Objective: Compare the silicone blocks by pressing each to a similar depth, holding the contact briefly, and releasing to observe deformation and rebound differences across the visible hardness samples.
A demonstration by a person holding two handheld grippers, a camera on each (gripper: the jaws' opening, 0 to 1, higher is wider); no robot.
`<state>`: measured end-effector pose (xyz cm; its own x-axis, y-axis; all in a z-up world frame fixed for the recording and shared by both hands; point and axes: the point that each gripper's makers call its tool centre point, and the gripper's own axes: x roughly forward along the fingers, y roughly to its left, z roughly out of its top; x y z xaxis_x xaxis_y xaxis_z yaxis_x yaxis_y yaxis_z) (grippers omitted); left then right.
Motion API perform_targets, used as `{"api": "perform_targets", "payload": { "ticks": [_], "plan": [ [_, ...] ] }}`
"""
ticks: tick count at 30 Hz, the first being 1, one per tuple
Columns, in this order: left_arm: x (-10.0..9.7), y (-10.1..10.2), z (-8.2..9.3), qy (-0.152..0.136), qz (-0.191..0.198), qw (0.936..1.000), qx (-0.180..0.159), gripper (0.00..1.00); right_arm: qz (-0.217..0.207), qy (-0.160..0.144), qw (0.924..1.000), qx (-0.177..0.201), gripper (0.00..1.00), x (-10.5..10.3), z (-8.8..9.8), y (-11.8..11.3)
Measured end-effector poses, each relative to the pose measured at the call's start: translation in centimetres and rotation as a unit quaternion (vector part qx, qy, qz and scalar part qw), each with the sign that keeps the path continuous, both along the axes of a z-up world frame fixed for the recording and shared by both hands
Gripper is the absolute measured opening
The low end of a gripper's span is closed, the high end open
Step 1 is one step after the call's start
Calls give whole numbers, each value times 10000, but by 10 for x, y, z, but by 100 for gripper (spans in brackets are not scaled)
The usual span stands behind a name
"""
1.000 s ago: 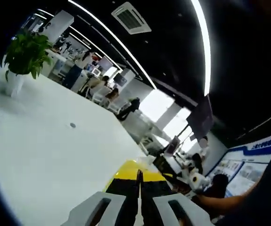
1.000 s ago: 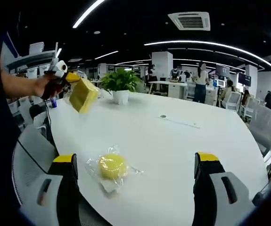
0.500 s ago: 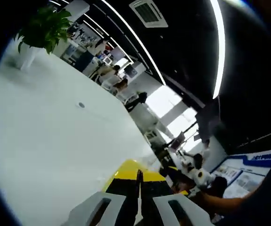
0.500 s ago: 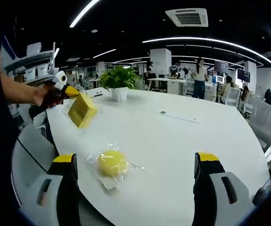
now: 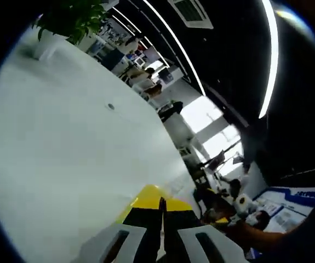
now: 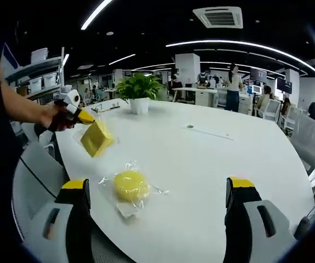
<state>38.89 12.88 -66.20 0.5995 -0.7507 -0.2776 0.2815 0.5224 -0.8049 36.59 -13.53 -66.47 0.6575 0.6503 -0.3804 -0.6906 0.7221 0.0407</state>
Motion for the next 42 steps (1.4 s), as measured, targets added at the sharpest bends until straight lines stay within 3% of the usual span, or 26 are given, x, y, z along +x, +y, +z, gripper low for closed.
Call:
{"api": "perform_targets", "payload": {
  "ticks": [13,17,27,30,31,42],
  "plan": [
    [10,12,-31,262,175,9993,191,0,-42,105,9999,16,96,-3,-8,1],
    [16,29,-54,147,237,9944,1021,0,-57,141,9999,-1,96,-3,-11,0],
    [22,40,-66,-104,120,9907,1353,0,-80,233,9997,53,96,-1,-18,2],
    [25,45,-71,-521,1,9812,1860,0,-98,293,9995,74,96,-1,-22,2],
    [25,47,-74,-538,2,9789,1972,0,-111,318,9994,106,96,-1,-22,2],
    [30,56,-94,-402,24,9758,2149,0,-164,383,9990,157,96,-4,-27,1]
  ]
}}
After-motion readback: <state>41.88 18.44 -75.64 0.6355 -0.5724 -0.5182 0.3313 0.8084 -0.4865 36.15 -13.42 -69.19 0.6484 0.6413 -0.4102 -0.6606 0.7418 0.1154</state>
